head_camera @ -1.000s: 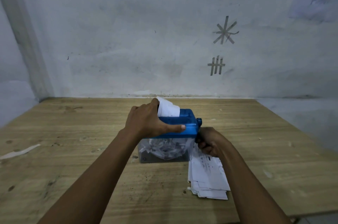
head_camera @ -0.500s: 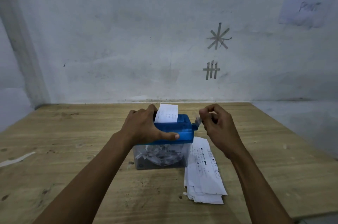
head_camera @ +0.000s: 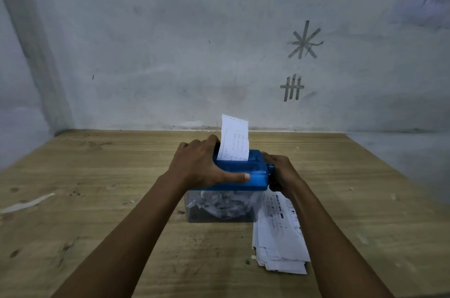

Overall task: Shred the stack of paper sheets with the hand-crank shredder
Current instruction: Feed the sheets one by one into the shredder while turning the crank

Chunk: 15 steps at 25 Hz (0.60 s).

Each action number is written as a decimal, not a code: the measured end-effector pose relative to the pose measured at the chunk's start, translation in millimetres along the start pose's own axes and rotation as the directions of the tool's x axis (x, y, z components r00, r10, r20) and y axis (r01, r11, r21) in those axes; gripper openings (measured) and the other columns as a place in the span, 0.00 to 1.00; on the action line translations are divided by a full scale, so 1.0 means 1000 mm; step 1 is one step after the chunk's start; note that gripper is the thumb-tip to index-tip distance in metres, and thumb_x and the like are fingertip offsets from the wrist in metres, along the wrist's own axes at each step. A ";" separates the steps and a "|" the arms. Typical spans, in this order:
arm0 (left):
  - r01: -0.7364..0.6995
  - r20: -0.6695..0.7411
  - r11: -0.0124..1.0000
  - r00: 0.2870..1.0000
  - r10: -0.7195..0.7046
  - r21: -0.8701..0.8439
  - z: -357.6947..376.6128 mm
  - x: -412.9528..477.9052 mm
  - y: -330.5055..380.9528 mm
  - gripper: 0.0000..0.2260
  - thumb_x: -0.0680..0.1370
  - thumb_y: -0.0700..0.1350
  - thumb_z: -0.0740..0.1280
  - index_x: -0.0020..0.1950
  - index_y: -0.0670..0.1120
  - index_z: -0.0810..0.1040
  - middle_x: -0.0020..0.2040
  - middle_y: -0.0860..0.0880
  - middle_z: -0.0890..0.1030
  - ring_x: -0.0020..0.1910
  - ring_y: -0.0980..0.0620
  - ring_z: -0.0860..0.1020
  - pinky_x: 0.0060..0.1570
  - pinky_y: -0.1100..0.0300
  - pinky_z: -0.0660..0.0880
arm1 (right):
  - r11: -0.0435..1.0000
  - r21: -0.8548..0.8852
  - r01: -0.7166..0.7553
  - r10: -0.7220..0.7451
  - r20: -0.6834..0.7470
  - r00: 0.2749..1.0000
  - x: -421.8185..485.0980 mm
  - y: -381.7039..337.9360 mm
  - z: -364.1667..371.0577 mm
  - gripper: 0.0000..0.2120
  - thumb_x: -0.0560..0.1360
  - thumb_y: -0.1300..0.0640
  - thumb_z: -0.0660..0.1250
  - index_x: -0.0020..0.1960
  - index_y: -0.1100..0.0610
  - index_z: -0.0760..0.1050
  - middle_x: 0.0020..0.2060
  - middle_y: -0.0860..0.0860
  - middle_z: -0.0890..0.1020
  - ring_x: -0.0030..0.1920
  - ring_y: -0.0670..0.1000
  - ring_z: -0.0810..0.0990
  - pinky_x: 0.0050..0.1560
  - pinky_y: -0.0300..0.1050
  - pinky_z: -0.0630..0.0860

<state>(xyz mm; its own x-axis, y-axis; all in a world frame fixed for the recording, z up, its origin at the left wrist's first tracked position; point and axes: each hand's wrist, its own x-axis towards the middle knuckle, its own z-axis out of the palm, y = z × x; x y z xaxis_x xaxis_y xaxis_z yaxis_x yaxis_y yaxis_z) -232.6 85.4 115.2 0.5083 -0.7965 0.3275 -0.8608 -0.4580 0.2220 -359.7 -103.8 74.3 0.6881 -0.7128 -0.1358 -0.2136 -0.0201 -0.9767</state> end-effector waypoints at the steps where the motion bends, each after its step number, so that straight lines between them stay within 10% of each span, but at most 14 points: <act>1: 0.015 0.003 1.000 1.000 -0.015 0.013 0.001 0.000 0.001 0.52 0.52 0.89 0.50 0.62 0.54 0.70 0.56 0.57 0.80 0.50 0.53 0.78 0.60 0.49 0.71 | 1.000 -0.023 -0.009 0.009 -0.009 1.000 -0.009 0.004 0.001 0.12 0.83 0.55 0.58 0.47 0.61 0.74 0.26 0.51 0.71 0.22 0.46 0.64 0.24 0.37 0.58; 6: 0.026 0.008 0.996 1.000 -0.027 0.086 -0.001 -0.003 0.005 0.51 0.55 0.88 0.50 0.64 0.56 0.74 0.55 0.56 0.80 0.49 0.53 0.76 0.56 0.51 0.69 | 0.989 -0.146 0.005 -0.011 -0.038 0.999 -0.073 0.026 0.001 0.17 0.85 0.55 0.54 0.41 0.57 0.75 0.26 0.51 0.74 0.23 0.45 0.65 0.24 0.39 0.61; 15: -0.047 0.041 0.994 0.998 0.043 0.099 -0.008 -0.006 0.010 0.43 0.61 0.85 0.53 0.62 0.56 0.75 0.48 0.58 0.76 0.47 0.54 0.74 0.55 0.52 0.67 | 0.813 -0.190 0.551 -0.568 -0.047 0.822 -0.114 0.000 -0.025 0.12 0.78 0.47 0.65 0.45 0.55 0.76 0.29 0.45 0.75 0.31 0.44 0.71 0.32 0.41 0.71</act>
<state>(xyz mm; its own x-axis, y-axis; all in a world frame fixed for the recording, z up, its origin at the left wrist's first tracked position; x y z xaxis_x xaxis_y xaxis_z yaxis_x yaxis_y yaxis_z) -244.3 88.9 122.4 0.4694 -0.8310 0.2986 -0.8820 -0.4571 0.1144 -455.5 -40.5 94.4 0.6540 -0.6076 0.4507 0.0734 -0.5420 -0.8372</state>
